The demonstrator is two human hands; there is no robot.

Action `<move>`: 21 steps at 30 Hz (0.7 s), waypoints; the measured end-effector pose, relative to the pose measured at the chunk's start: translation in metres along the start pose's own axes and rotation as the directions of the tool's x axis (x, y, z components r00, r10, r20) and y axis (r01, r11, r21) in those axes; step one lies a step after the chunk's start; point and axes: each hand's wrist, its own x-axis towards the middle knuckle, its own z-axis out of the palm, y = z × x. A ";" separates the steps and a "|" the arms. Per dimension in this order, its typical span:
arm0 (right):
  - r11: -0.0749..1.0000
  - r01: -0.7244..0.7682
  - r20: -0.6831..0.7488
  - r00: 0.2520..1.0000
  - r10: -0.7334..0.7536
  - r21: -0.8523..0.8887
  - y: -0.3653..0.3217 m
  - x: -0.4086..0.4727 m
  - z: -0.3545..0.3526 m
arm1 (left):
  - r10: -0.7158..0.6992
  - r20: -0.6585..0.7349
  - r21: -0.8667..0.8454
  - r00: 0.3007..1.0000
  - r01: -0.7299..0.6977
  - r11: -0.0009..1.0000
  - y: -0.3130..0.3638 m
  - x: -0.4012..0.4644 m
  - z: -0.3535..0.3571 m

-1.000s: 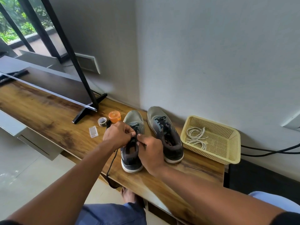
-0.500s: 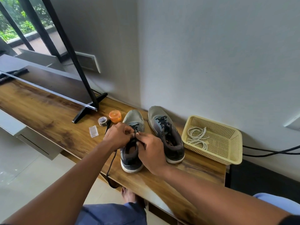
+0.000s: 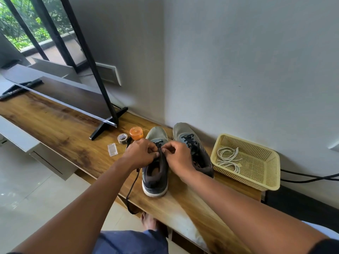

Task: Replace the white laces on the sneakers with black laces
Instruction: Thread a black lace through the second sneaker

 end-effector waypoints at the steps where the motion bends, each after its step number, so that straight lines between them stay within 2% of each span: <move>1: 1.000 0.001 0.004 1.000 -0.001 -0.015 0.000 0.000 0.001 | -0.002 0.018 -0.016 1.000 0.003 1.000 -0.002 0.000 -0.004; 4: 0.998 0.020 0.009 1.000 -0.019 -0.067 0.000 0.000 0.003 | -0.030 0.031 -0.107 0.999 0.033 0.994 -0.007 -0.001 -0.012; 8: 0.986 0.091 0.010 0.996 -0.091 -0.141 -0.005 -0.002 0.001 | 0.079 0.034 -0.002 0.996 -0.079 0.997 -0.001 -0.005 -0.011; 12: 0.965 0.166 -0.075 0.980 -0.185 -0.205 -0.012 -0.003 -0.002 | 0.040 -0.021 -0.018 0.999 -0.041 0.999 0.008 -0.007 -0.011; 15: 0.964 0.186 -0.097 0.973 -0.207 -0.191 -0.018 -0.001 -0.006 | 0.024 -0.051 0.057 0.998 -0.021 0.998 0.018 -0.008 -0.009; 18: 0.978 0.177 -0.132 0.973 -0.192 -0.113 -0.031 0.003 -0.016 | 0.007 -0.065 0.106 0.998 0.000 0.994 0.022 -0.008 -0.006; 21: 0.970 0.200 -0.189 0.967 -0.172 0.140 -0.060 0.007 -0.032 | -0.010 -0.045 0.121 0.999 0.015 0.993 0.019 -0.008 -0.006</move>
